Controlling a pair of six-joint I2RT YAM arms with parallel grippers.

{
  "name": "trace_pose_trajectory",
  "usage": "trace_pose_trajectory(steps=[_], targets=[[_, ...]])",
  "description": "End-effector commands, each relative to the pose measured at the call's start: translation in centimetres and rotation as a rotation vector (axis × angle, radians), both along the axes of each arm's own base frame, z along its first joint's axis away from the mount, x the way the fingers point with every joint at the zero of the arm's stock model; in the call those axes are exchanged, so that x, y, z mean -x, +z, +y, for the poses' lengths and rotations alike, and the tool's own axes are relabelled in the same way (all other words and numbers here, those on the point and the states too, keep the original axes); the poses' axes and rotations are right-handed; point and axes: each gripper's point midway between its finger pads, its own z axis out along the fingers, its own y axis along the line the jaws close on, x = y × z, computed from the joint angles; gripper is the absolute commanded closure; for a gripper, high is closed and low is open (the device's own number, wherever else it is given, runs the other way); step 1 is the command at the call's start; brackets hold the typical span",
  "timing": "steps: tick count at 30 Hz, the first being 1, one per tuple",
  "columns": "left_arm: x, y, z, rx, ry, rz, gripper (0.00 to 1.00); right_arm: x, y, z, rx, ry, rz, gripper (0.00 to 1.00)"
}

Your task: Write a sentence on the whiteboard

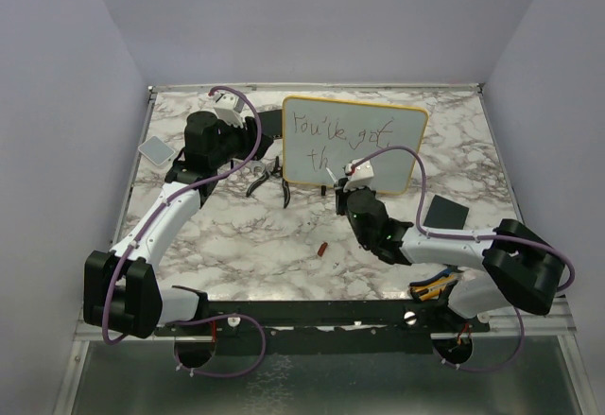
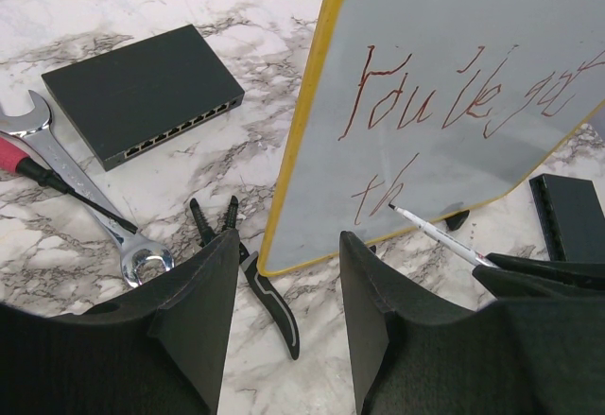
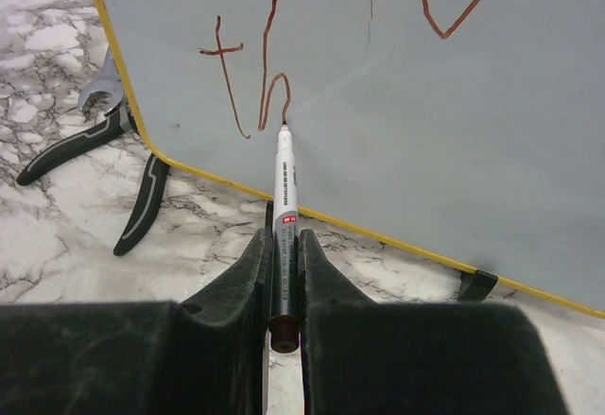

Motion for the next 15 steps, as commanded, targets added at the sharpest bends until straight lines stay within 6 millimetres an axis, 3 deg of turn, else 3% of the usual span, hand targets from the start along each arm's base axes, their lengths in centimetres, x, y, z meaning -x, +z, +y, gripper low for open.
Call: trace_pose_trajectory(steps=[1,7,15], targets=[[0.1,0.5,0.5,0.001,0.018,-0.021,0.52,0.5,-1.6,-0.1,0.029,0.007,0.040,1.00],[0.1,0.4,0.7,-0.002,0.025,-0.019,0.52,1.0,0.7,0.3,-0.015,0.037,0.005,0.99],[0.2,0.5,0.7,-0.002,0.026,-0.022,0.52,1.1,3.1,-1.0,-0.069,-0.006,-0.041,0.99]])
